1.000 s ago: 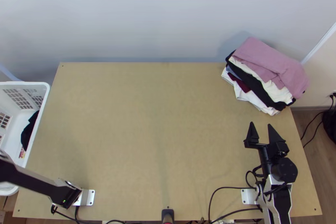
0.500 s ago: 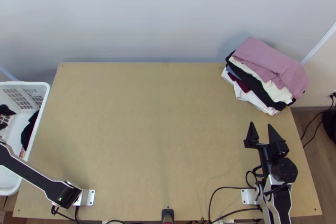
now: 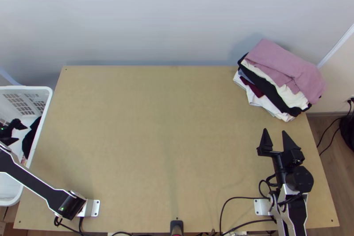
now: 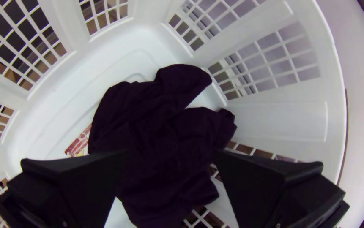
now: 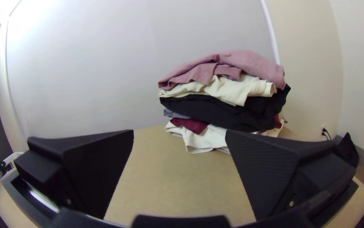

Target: Fold the t-shirt

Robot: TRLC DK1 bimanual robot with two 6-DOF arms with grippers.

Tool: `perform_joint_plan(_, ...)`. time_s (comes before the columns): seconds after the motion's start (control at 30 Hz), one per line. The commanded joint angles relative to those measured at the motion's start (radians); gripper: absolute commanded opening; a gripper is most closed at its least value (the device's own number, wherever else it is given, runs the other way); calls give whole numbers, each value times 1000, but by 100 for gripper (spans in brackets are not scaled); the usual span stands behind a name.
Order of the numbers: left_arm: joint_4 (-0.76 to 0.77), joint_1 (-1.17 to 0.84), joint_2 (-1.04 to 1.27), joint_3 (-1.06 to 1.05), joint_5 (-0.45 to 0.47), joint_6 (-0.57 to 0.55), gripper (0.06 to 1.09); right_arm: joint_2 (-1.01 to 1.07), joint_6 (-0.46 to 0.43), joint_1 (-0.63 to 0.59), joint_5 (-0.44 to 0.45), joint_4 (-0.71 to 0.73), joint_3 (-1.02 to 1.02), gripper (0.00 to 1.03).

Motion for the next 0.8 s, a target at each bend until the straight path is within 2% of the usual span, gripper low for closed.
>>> perform_joint_plan(0.0,30,6,70,21,-26,28,103,4,11,-4,13,-22,-4,98)
perform_joint_plan(0.37,65,3,159,21,-81,38,102,4,11,-4,13,-22,-4,98)
perform_joint_plan(0.4,65,3,162,21,-98,40,95,4,11,-4,13,-22,-4,98)
perform_joint_plan(0.43,65,3,164,21,-109,40,79,4,11,-4,13,-22,-4,98)
perform_joint_plan(0.47,82,6,164,21,-110,40,53,4,11,-4,13,-22,-4,98)
perform_joint_plan(0.53,114,12,164,21,-110,40,10,4,11,-4,13,-22,-4,98)
perform_joint_plan(0.77,120,26,141,22,-96,86,10,4,11,-4,13,-22,-4,98)
